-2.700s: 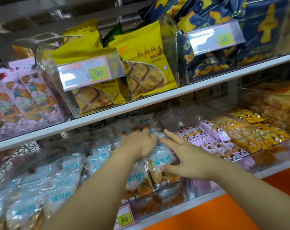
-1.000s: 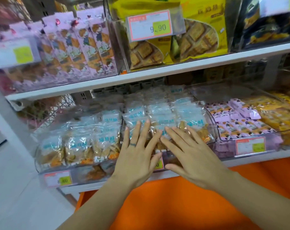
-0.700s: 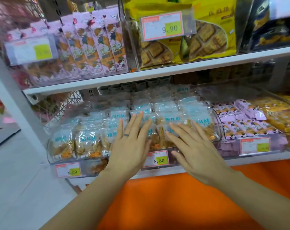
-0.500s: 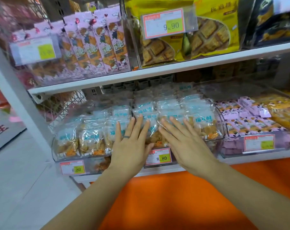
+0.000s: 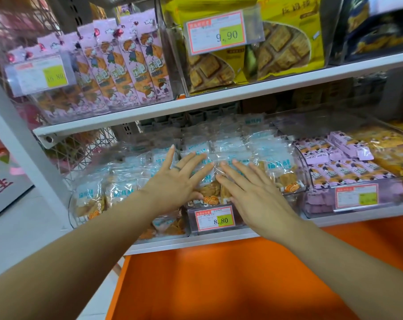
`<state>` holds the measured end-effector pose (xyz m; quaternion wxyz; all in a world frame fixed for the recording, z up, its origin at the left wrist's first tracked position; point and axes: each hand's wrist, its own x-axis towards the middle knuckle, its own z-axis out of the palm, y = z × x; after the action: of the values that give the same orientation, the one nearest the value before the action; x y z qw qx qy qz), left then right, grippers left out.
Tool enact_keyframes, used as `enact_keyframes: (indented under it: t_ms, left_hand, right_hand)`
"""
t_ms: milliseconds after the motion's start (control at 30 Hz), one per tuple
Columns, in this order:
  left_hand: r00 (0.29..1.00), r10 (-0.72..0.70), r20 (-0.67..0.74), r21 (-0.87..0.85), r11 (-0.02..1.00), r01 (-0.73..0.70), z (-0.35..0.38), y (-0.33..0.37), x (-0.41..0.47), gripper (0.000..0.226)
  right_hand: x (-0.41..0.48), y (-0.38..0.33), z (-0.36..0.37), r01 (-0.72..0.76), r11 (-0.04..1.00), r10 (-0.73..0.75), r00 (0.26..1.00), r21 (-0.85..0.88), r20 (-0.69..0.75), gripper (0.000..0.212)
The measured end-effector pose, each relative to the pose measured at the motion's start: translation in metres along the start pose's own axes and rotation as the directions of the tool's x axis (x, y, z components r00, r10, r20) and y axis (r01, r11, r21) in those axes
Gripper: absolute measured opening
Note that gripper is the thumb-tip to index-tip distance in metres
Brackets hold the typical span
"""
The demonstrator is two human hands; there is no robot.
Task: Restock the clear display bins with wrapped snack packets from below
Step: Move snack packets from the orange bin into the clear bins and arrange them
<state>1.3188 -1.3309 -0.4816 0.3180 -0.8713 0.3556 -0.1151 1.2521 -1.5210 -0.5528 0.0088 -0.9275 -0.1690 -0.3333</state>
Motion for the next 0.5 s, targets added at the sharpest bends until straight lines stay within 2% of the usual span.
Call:
enact_keyframes:
  t_ms: [133,267,367,500]
  left_hand:
    - [1.0,0.003,-0.007,0.0,1.0,-0.003,-0.001,0.003,-0.006,0.071]
    - [0.998,-0.06,0.036,-0.032,0.998,0.061,0.002,0.01,-0.008,0.069]
    - [0.993,-0.106,0.049,-0.117,0.987,0.111,0.003,0.017,-0.01,0.062]
    - [0.982,-0.175,0.066,-0.146,0.972,0.183,0.0,0.024,-0.016,0.062]
  right_hand:
    - [-0.001,0.001,-0.001,-0.002,1.0,0.003,1.0,-0.012,0.007,0.065]
    - [-0.002,-0.001,-0.001,-0.009,1.0,0.009,1.0,-0.007,0.014,0.068]
    - [-0.004,-0.002,0.001,-0.011,1.0,0.011,1.0,-0.005,0.02,0.07]
    - [-0.006,-0.004,-0.004,0.01,1.0,-0.01,1.0,0.009,-0.012,0.064]
